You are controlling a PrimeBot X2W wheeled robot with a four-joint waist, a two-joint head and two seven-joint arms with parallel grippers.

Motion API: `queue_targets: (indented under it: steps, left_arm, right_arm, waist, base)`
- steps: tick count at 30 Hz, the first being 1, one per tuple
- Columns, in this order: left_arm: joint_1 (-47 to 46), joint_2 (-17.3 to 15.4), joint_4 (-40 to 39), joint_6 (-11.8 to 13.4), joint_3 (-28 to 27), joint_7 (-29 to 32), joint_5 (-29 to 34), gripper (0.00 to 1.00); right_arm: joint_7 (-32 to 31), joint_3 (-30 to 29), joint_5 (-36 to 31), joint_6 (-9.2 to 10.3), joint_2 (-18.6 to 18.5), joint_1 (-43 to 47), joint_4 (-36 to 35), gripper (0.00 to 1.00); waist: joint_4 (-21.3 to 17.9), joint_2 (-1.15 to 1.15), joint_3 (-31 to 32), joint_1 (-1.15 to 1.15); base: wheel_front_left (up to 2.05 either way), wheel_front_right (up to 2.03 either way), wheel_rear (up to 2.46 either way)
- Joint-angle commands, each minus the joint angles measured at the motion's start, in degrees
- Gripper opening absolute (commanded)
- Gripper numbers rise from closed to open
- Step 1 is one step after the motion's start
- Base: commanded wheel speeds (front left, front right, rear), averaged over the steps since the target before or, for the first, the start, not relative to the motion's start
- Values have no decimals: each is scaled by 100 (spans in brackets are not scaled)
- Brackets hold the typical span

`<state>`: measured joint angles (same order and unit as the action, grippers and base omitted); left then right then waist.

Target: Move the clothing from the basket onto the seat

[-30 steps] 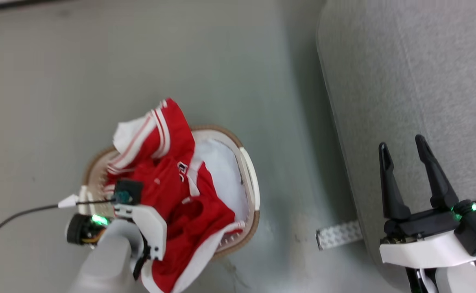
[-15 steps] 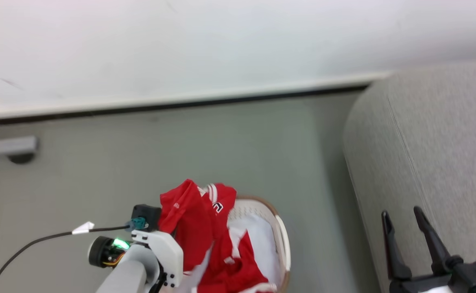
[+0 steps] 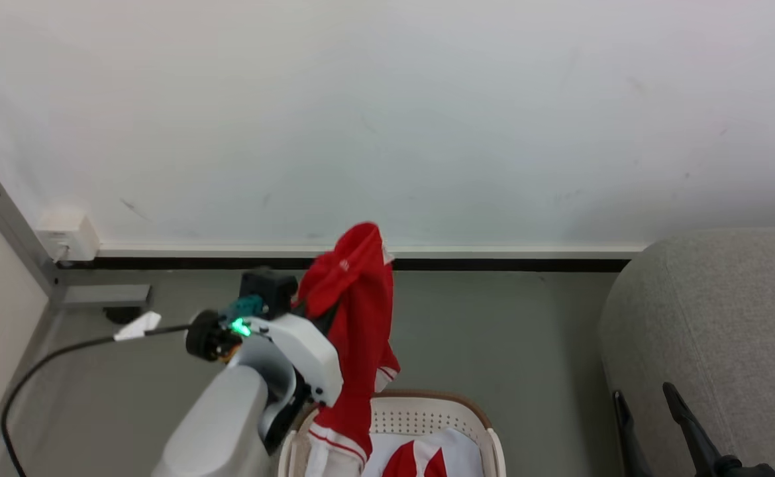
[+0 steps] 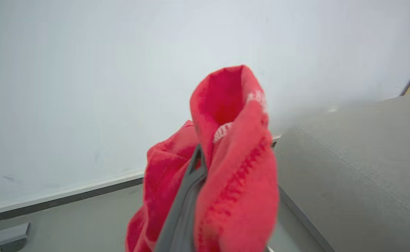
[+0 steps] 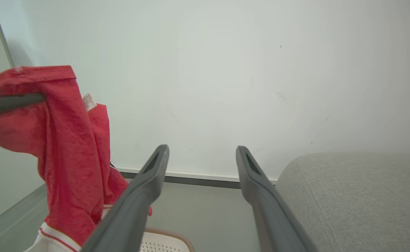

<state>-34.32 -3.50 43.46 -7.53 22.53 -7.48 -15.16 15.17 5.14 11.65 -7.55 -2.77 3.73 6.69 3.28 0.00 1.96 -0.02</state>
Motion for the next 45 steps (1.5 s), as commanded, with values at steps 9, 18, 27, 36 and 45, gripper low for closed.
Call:
queue_targets:
  steps: [9,18,27,36,45]
  left_arm:
    - [550,-383,-2747,292,-131,1011,-229,0]
    - [1005,-478,-4231,547,-33,1653,-238,0]
    - [1106,-379,-4591,519,231,1842,-271,0]
    - [950,-225,-4531,474,537,1830,-302,0]
    - [807,-124,-4624,392,888,1933,-346,0]
  right_arm:
    - [-2,190,-6,12,-20,116,-14,100]
    - [-3,691,101,12,-238,-95,-215,100]
    - [-2,1829,539,12,-1096,-679,-419,100]
    - [-3,2973,671,13,-1166,-1600,175,100]
    - [-2,3288,513,13,-456,-2456,1798,100]
  waist:
    - [-43,0,128,2]
    - [-180,0,106,2]
    - [-225,0,69,2]
    - [-198,0,72,2]
    - [-109,0,46,2]
  base:
    - [0,0,0]
    - [0,0,0]
    - [0,0,0]
    - [0,0,0]
    - [0,0,0]
